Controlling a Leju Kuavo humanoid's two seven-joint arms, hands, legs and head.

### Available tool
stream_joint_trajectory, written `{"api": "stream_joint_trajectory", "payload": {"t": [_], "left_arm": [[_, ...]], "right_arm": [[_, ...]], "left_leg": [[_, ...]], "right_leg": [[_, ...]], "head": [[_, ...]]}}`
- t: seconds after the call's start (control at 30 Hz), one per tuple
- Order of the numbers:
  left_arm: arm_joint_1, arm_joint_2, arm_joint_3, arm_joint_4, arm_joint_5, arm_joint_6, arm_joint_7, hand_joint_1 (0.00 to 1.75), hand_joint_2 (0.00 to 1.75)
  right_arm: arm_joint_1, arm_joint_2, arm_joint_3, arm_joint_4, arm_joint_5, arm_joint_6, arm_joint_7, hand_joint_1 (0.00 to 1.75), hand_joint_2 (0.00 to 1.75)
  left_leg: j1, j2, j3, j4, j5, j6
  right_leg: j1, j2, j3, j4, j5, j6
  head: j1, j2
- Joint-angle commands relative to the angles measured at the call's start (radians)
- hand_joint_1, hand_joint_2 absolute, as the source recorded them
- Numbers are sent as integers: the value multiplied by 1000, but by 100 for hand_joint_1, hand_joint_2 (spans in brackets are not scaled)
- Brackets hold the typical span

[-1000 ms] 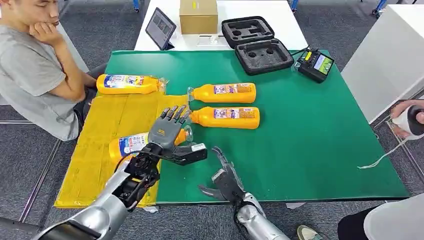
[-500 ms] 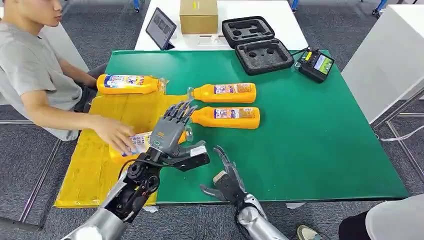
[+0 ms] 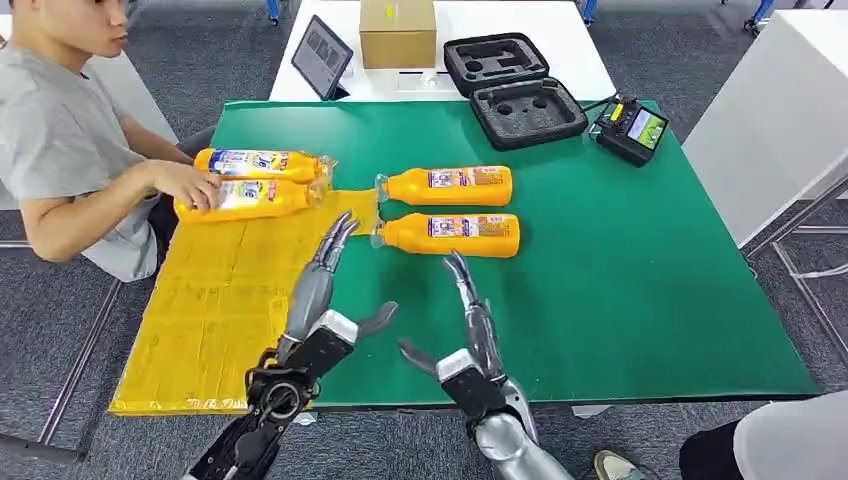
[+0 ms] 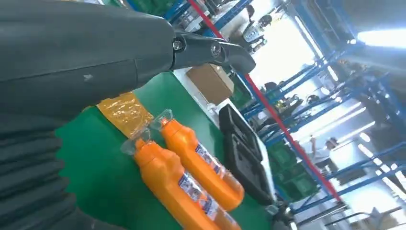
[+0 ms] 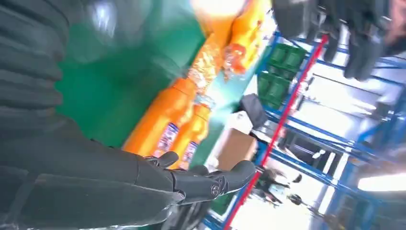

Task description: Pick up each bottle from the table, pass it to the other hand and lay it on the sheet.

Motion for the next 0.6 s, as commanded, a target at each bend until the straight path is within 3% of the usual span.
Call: {"api": "stream_joint_trajectory", "payload": {"t": [0.03, 0.2, 0.27, 0.4, 0.6], "left_arm": [[21, 31, -8, -20, 36, -11, -14, 0, 175], [15, 24, -1, 5, 138, -27, -37, 0, 175], [18, 25, -3, 5, 168, -24, -38, 0, 175], [10, 9, -15, -5, 204, -39, -10, 0, 175], [16, 9, -20, -12, 216, -35, -11, 0, 175]], "right_arm": [[32, -45, 29, -96, -5, -12, 2, 0, 175], [58, -30, -28, -134, -109, 68, 2, 0, 175], [80, 8, -127, -156, -203, 215, 2, 0, 175], [89, 40, -207, -151, -173, 211, 2, 0, 175], [95, 50, -219, -143, -173, 207, 2, 0, 175]], "left_leg": [[1, 0, 4, 0, -2, -2], [0, -1, 2, -1, -1, -1], [0, 0, 3, -1, -1, -1], [1, -1, 4, 0, -2, -2], [0, -1, 3, 0, -1, -2]], "right_leg": [[1, 1, 3, 0, -2, -2], [0, 0, 2, 0, -1, -1], [0, 1, 2, 0, -1, -1], [1, 0, 4, 0, -2, -1], [0, 0, 3, 0, -2, -1]], "head": [[0, 0], [0, 0], [0, 0], [0, 0], [0, 0]]}}
